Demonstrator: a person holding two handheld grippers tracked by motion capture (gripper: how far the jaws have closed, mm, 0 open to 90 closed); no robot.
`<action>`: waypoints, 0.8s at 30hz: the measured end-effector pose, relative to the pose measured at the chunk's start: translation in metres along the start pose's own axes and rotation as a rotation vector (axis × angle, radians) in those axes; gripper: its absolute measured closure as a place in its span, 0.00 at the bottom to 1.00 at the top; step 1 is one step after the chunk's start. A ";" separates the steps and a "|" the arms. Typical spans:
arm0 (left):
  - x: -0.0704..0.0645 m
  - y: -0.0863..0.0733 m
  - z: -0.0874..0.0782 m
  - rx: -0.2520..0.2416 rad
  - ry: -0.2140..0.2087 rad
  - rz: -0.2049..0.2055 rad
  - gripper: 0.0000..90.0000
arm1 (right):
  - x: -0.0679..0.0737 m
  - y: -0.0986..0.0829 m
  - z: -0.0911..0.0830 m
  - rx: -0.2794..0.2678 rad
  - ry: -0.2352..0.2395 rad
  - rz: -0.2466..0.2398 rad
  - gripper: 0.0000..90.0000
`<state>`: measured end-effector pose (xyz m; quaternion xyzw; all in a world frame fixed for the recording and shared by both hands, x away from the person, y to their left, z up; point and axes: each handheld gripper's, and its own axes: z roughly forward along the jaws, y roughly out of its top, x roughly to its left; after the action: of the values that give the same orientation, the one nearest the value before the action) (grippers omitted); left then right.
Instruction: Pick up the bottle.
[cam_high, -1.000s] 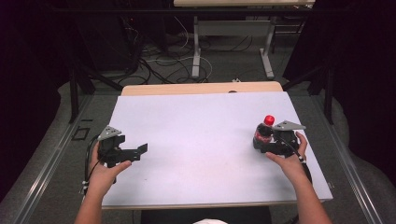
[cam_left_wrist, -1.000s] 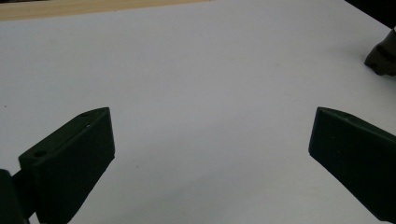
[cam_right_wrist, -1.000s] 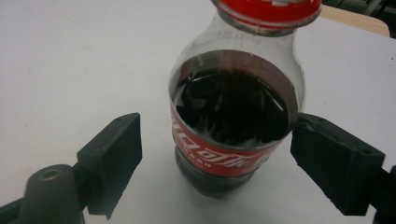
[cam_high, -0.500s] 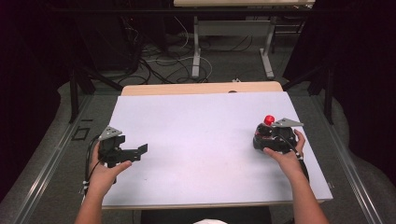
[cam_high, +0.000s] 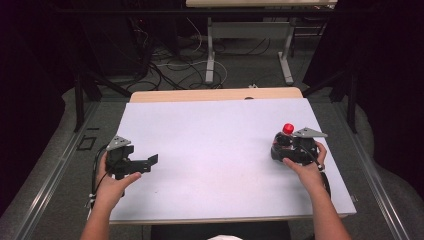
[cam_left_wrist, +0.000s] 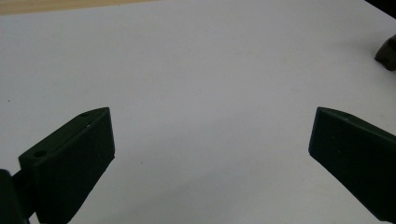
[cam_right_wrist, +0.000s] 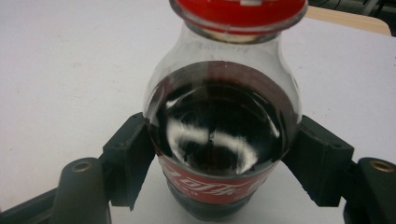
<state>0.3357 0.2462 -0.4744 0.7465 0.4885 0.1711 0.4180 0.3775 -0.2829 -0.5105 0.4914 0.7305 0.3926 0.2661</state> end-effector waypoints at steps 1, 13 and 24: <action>0.000 0.000 0.000 -0.001 -0.001 -0.002 0.01 | 0.000 0.000 0.000 -0.002 0.000 -0.003 0.32; -0.001 -0.001 0.003 0.002 0.004 0.005 0.01 | 0.001 -0.001 -0.001 -0.010 -0.003 0.004 0.33; -0.003 0.000 0.003 -0.002 -0.001 0.006 0.01 | 0.012 0.003 -0.004 -0.015 0.041 -0.038 0.34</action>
<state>0.3358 0.2422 -0.4758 0.7475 0.4860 0.1725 0.4187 0.3708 -0.2721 -0.5057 0.4674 0.7420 0.4028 0.2622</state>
